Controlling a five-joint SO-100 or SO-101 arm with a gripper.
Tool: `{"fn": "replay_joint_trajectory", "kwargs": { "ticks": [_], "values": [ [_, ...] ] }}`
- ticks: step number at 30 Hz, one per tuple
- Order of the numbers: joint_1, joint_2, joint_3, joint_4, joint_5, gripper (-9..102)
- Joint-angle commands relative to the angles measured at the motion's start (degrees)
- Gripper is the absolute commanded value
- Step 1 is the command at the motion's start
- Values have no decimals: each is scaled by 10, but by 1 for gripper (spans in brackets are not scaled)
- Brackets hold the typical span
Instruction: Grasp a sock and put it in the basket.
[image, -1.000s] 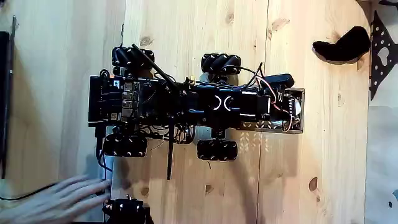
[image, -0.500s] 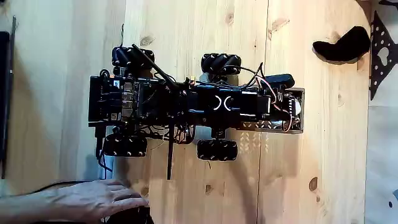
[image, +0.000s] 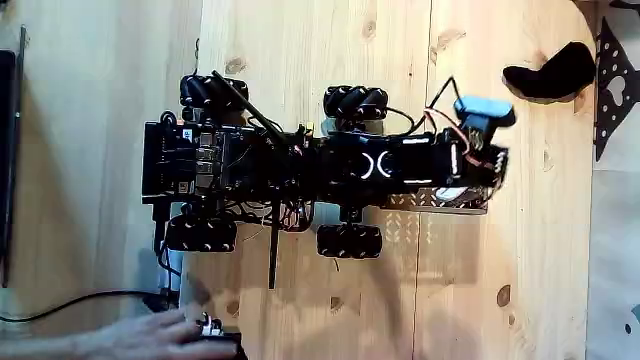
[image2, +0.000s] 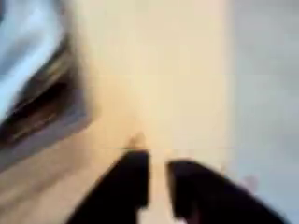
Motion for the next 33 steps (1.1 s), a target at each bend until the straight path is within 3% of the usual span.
{"fn": "replay_joint_trajectory", "kwargs": {
  "ticks": [1, 7, 13, 15, 19, 26, 33],
  "values": [
    [-54, -94, -101, -24, 67, 1],
    [-167, -267, -299, -2, 130, 1],
    [-336, -419, -374, -63, -18, 1],
    [-363, -474, -374, -83, -20, 1],
    [-388, -586, -372, -144, -18, 1],
    [-373, -739, -368, -362, -15, 1],
    [-327, -796, -369, -414, -30, 1]
  ]
}}
